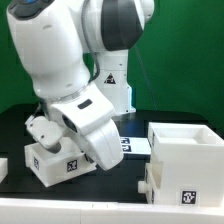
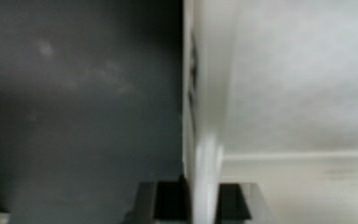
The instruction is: Assemble drawer
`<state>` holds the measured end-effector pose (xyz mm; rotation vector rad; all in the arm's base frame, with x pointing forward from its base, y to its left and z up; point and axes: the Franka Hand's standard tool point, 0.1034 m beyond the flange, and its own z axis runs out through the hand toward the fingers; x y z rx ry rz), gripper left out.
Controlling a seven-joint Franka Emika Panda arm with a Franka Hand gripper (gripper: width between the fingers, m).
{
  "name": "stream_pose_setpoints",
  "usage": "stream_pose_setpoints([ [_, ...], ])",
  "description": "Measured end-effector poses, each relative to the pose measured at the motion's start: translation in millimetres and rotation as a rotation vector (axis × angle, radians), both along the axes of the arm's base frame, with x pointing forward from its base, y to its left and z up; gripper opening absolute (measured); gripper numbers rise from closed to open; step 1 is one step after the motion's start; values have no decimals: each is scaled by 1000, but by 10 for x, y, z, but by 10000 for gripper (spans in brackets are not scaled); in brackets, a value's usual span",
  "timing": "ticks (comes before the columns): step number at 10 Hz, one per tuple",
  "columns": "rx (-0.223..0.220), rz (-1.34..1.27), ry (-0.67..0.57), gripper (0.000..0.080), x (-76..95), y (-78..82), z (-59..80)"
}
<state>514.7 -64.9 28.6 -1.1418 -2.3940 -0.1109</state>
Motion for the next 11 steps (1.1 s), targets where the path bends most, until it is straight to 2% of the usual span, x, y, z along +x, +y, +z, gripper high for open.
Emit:
stream_pose_setpoints([
  [2, 9, 18, -4, 38, -7, 1, -9],
  [3, 8, 17, -3, 150, -11, 1, -12],
  [4, 8, 17, -3, 303, -11, 1, -12],
  [5, 2, 0, 2, 303, -12, 2, -13],
  [6, 6, -15, 8, 487, -16, -9, 6],
  [7, 38, -86, 20, 487, -22, -73, 121],
  [8, 25, -208, 30, 616, -18, -196, 256],
  [9, -1, -338, 57, 643, -75, -303, 355],
  [11, -77, -617, 163, 648, -194, -358, 397],
])
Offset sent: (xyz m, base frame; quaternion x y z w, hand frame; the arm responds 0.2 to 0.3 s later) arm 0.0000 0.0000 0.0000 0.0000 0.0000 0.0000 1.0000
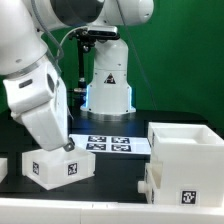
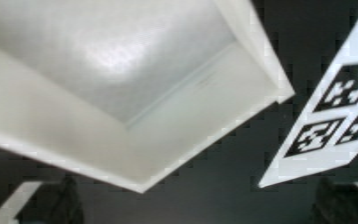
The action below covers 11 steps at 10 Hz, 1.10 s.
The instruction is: Assemble drawer
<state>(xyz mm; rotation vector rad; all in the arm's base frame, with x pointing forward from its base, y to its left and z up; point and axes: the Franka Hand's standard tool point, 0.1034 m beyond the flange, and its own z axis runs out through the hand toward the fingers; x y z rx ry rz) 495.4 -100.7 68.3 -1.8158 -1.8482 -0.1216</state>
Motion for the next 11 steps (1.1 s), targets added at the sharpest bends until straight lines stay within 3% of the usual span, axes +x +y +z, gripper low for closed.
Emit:
stream_pose_setpoints([
  [4, -91, -269, 123, 649, 16, 12, -2],
  [5, -126, -466, 119, 649, 38, -54, 39],
  [6, -186, -595, 118, 649, -77, -51, 60],
  [8, -180, -748, 167, 649, -269, 64, -84],
  [11, -182, -742, 167, 649, -247, 55, -79],
])
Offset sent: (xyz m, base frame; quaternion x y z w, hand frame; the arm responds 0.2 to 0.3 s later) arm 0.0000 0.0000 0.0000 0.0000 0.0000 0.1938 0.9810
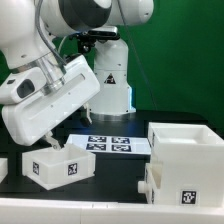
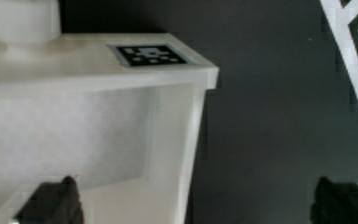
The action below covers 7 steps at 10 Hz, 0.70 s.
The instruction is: Assemble drawer
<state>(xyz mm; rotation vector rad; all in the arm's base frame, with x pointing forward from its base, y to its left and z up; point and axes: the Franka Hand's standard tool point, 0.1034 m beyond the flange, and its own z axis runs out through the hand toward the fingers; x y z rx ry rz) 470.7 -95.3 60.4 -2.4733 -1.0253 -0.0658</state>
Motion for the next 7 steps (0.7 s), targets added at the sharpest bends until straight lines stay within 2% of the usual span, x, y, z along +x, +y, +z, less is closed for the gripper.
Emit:
stream_pose_setpoints([
  [1, -1, -1, -1, 649, 2, -5, 0],
  [2, -62, -41, -63, 649, 102, -115, 7],
  [3, -132, -93, -115, 649, 136, -148, 10],
  [4, -170, -106, -152, 649, 110, -127, -42],
  [5, -157, -99, -134, 649, 67, -103, -57],
  [6, -174, -108, -152, 649, 95, -126, -56],
  [7, -226, -123, -205, 649, 134, -134, -65],
])
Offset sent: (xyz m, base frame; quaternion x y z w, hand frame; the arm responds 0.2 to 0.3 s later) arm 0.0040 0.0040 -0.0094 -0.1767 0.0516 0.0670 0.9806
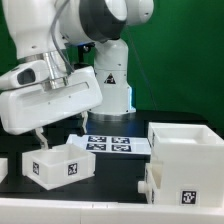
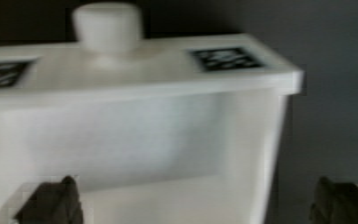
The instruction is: Assemble drawer
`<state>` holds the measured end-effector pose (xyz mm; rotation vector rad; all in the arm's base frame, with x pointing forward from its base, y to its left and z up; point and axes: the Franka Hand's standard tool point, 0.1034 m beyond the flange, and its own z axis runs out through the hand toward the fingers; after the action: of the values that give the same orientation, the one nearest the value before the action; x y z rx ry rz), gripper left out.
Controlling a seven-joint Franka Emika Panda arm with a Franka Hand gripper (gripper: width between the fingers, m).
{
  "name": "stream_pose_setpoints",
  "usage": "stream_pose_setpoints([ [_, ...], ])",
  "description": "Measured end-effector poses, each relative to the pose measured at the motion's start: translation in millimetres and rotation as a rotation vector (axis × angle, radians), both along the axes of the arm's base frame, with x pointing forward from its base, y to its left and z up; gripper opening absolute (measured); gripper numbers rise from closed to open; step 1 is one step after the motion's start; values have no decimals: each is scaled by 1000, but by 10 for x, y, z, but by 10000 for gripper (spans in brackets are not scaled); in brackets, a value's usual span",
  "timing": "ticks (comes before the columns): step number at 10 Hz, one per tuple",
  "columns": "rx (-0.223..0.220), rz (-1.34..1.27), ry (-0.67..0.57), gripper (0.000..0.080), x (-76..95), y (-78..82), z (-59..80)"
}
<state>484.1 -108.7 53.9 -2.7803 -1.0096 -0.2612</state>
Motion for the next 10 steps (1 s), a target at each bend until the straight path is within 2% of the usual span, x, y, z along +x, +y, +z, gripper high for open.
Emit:
stream_pose_setpoints([
  [2, -98, -38, -93, 649, 17, 43, -11],
  [5, -83, -108, -76, 649, 83, 259, -12],
  [8, -84, -124, -69, 649, 30, 215, -55],
  [10, -86, -147, -46, 649, -118, 211, -214],
])
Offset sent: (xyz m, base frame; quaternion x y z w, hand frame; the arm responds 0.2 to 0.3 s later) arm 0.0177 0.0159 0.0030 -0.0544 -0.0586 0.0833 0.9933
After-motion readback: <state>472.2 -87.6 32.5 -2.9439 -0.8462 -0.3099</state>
